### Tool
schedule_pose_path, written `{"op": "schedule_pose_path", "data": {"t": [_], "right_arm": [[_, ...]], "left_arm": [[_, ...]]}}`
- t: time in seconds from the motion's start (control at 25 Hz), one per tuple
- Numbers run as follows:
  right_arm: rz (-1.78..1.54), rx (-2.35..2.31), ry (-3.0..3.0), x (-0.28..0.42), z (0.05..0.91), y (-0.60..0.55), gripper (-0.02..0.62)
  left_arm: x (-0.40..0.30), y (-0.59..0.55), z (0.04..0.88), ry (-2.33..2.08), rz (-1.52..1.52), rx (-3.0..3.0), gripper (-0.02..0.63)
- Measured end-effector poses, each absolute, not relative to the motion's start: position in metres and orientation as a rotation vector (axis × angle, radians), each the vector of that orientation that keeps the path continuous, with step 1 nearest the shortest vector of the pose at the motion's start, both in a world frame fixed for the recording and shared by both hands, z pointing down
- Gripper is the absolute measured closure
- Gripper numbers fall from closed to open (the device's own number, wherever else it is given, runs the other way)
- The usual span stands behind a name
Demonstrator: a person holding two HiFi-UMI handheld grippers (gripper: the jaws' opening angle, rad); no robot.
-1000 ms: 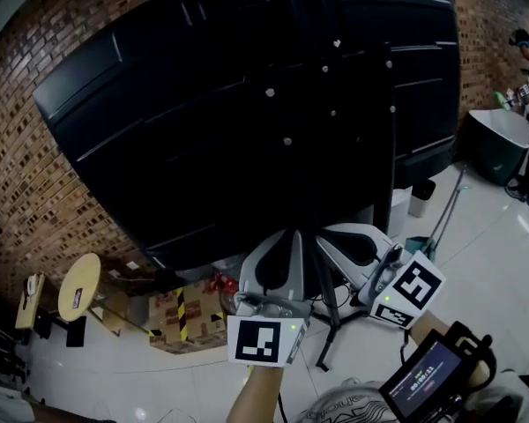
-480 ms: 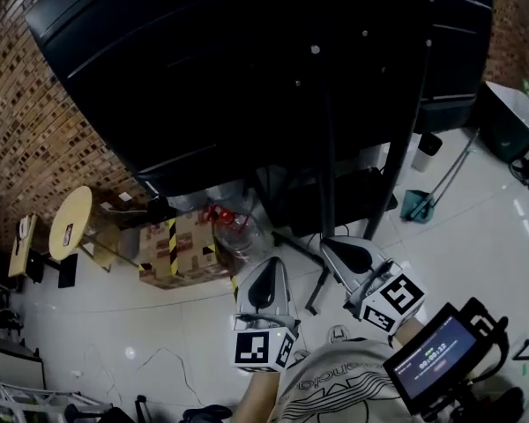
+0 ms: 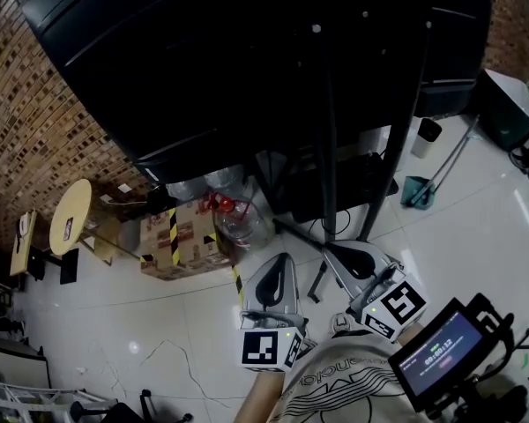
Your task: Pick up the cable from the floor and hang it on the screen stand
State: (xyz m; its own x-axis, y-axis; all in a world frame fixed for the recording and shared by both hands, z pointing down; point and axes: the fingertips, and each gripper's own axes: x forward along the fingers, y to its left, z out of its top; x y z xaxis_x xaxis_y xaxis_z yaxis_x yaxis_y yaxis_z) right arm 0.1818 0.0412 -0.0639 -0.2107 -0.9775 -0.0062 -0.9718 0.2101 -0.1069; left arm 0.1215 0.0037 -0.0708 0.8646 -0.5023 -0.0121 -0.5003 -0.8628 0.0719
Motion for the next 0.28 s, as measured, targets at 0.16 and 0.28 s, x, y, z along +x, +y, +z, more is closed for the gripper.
{"op": "schedule_pose_path", "data": {"t": [0.16,0.28], "right_arm": [[-0.134,-1.942,2.369,0.183,-0.060,0.048,0.595],[-0.163,-1.939,2.354,0.183,-0.056,0.055,0.595]], "left_arm": [[0.121,0.009,-0.069,-0.787,-0.030,2.975,0.588],[0.118,0.016,-0.067,-0.768,-0.023,2.969,0.586]]}}
